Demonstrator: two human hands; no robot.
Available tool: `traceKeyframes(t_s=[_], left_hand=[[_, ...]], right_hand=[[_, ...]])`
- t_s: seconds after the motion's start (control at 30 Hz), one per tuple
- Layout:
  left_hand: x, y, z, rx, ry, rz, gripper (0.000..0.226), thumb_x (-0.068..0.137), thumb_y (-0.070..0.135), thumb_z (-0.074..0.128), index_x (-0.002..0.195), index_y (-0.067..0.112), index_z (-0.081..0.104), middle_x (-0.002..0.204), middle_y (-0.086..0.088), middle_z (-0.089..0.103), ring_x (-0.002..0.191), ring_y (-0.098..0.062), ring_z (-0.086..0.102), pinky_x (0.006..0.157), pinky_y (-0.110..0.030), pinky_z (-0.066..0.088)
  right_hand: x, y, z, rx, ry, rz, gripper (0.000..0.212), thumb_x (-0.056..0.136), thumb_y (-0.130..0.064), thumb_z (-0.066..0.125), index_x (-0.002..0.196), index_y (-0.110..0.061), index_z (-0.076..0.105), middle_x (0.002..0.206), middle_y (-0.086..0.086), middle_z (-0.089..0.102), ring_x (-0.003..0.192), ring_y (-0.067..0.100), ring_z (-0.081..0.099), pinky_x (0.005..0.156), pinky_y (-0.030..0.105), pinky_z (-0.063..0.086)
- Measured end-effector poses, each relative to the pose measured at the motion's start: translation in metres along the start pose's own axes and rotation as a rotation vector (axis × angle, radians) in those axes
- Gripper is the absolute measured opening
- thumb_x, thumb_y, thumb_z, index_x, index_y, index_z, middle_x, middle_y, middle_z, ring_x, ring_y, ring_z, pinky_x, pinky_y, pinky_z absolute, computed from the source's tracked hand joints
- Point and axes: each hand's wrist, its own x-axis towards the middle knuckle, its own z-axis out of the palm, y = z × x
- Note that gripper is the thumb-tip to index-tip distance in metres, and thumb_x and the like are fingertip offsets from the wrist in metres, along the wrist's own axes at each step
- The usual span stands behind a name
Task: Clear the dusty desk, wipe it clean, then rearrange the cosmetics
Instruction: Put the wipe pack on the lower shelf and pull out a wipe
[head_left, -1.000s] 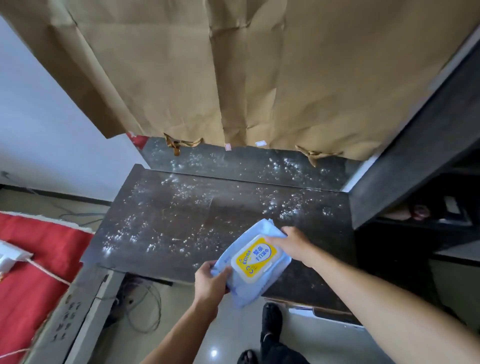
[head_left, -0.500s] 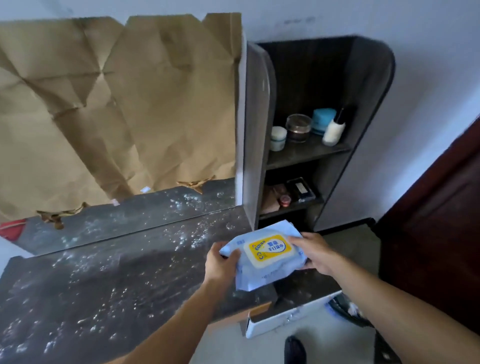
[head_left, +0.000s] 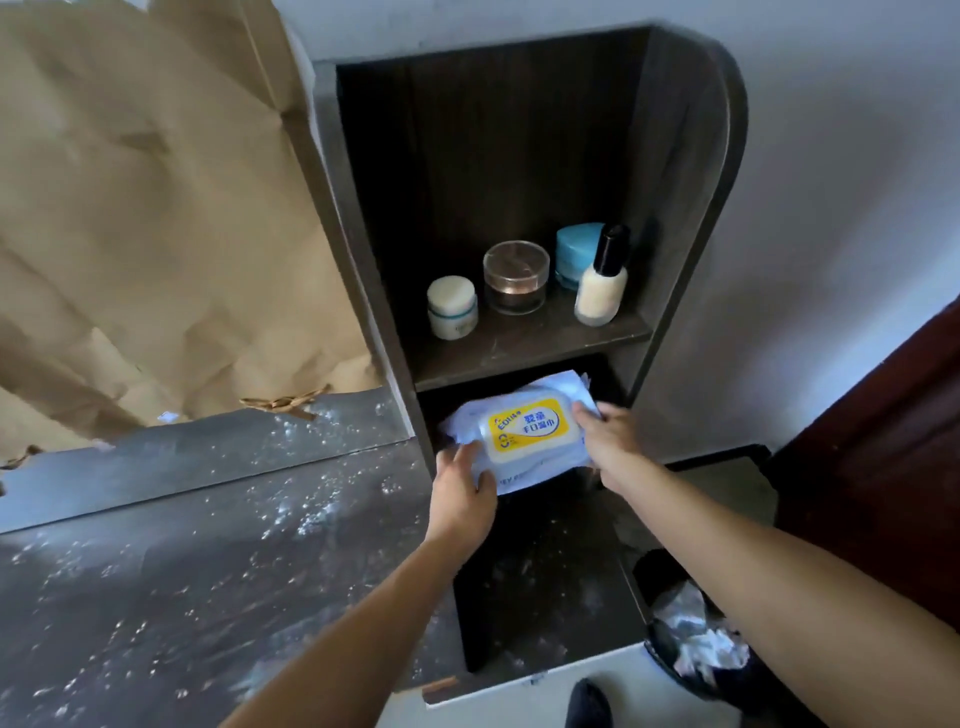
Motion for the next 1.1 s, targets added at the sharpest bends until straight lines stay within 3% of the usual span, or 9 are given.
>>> traceKeyframes(t_s=[0.23, 0.27, 0.37, 0.43, 0.5, 0.6, 0.77, 1.0, 1.1], left_hand=[[0.027, -0.005, 0.024, 0.505, 0.022, 0.051, 0.059, 0.089, 0.021, 0.048, 0.145, 0.012, 0.031, 0.147, -0.015, 0.026, 0.135, -0.030, 0.027, 0.111, -0.035, 0.027], [0.026, -0.007, 0.027, 0.556, -0.004, 0.054, 0.060, 0.090, 0.023, 0.047, 0.146, 0.013, 0.027, 0.150, -0.014, 0.020, 0.137, -0.029, 0.024, 0.112, -0.035, 0.025], [0.024, -0.013, 0.036, 0.622, -0.011, 0.070, 0.067, 0.091, 0.024, 0.048, 0.148, 0.014, 0.016, 0.155, -0.012, 0.007, 0.141, -0.028, 0.016, 0.114, -0.035, 0.022], [0.025, -0.014, 0.040, 0.652, -0.002, 0.076, 0.069, 0.091, 0.025, 0.048, 0.149, 0.012, 0.012, 0.155, -0.013, 0.005, 0.141, -0.028, 0.015, 0.114, -0.034, 0.021], [0.025, -0.015, 0.042, 0.667, 0.002, 0.075, 0.070, 0.092, 0.025, 0.046, 0.149, 0.011, 0.010, 0.156, -0.014, 0.004, 0.141, -0.029, 0.014, 0.113, -0.035, 0.022], [0.023, -0.017, 0.043, 0.692, -0.033, 0.054, 0.073, 0.093, 0.025, 0.044, 0.151, 0.011, 0.003, 0.157, -0.015, -0.003, 0.143, -0.030, 0.008, 0.113, -0.037, 0.023], [0.025, -0.021, 0.043, 0.709, -0.060, 0.038, 0.074, 0.092, 0.023, 0.043, 0.151, 0.012, -0.001, 0.158, -0.014, -0.007, 0.145, -0.030, 0.004, 0.113, -0.038, 0.024], [0.026, -0.022, 0.046, 0.720, -0.062, 0.031, 0.076, 0.091, 0.021, 0.045, 0.151, 0.012, -0.001, 0.158, -0.014, -0.006, 0.145, -0.030, 0.002, 0.113, -0.040, 0.026], [0.029, -0.018, 0.041, 0.740, -0.043, 0.062, 0.071, 0.089, 0.023, 0.048, 0.149, 0.012, 0.011, 0.156, -0.015, 0.006, 0.141, -0.030, 0.016, 0.112, -0.039, 0.028]], right_hand=[[0.050, 0.004, 0.028, -0.261, -0.057, -0.059, 0.018, 0.089, -0.027, 0.052, 0.078, -0.014, 0.055, 0.079, 0.010, 0.054, 0.078, 0.026, 0.056, 0.072, 0.034, 0.047], [0.051, 0.006, 0.028, -0.396, -0.096, -0.106, 0.013, 0.090, -0.023, 0.047, 0.090, -0.016, 0.058, 0.091, 0.015, 0.056, 0.087, 0.028, 0.058, 0.077, 0.034, 0.045], [0.046, 0.010, 0.015, -0.768, -0.119, -0.403, 0.046, 0.092, -0.019, 0.049, 0.137, -0.015, 0.043, 0.134, 0.014, 0.051, 0.119, 0.035, 0.050, 0.096, 0.042, 0.042], [0.043, 0.012, 0.007, -0.916, -0.099, -0.812, 0.050, 0.086, -0.023, 0.059, 0.134, -0.017, 0.048, 0.135, 0.010, 0.050, 0.119, 0.034, 0.047, 0.095, 0.044, 0.042], [0.047, 0.007, 0.007, -1.022, -0.233, -1.015, 0.049, 0.081, -0.030, 0.065, 0.128, -0.020, 0.055, 0.136, 0.006, 0.049, 0.119, 0.031, 0.048, 0.093, 0.042, 0.043], [0.053, -0.004, 0.017, -1.124, -0.498, -0.965, 0.054, 0.082, -0.042, 0.065, 0.130, -0.021, 0.054, 0.141, 0.001, 0.045, 0.123, 0.026, 0.048, 0.098, 0.037, 0.042], [0.066, -0.009, 0.019, -1.174, -0.594, -0.995, 0.056, 0.086, -0.045, 0.061, 0.135, -0.020, 0.050, 0.147, 0.000, 0.042, 0.132, 0.021, 0.042, 0.103, 0.035, 0.040], [0.063, 0.006, 0.015, -0.936, -0.377, -1.201, 0.043, 0.090, -0.042, 0.044, 0.105, -0.011, 0.069, 0.107, 0.008, 0.071, 0.090, 0.029, 0.069, 0.067, 0.038, 0.056], [0.059, 0.003, 0.018, -0.853, -0.277, -1.079, 0.043, 0.093, -0.044, 0.041, 0.102, -0.011, 0.067, 0.103, 0.010, 0.069, 0.094, 0.032, 0.063, 0.072, 0.038, 0.052]])
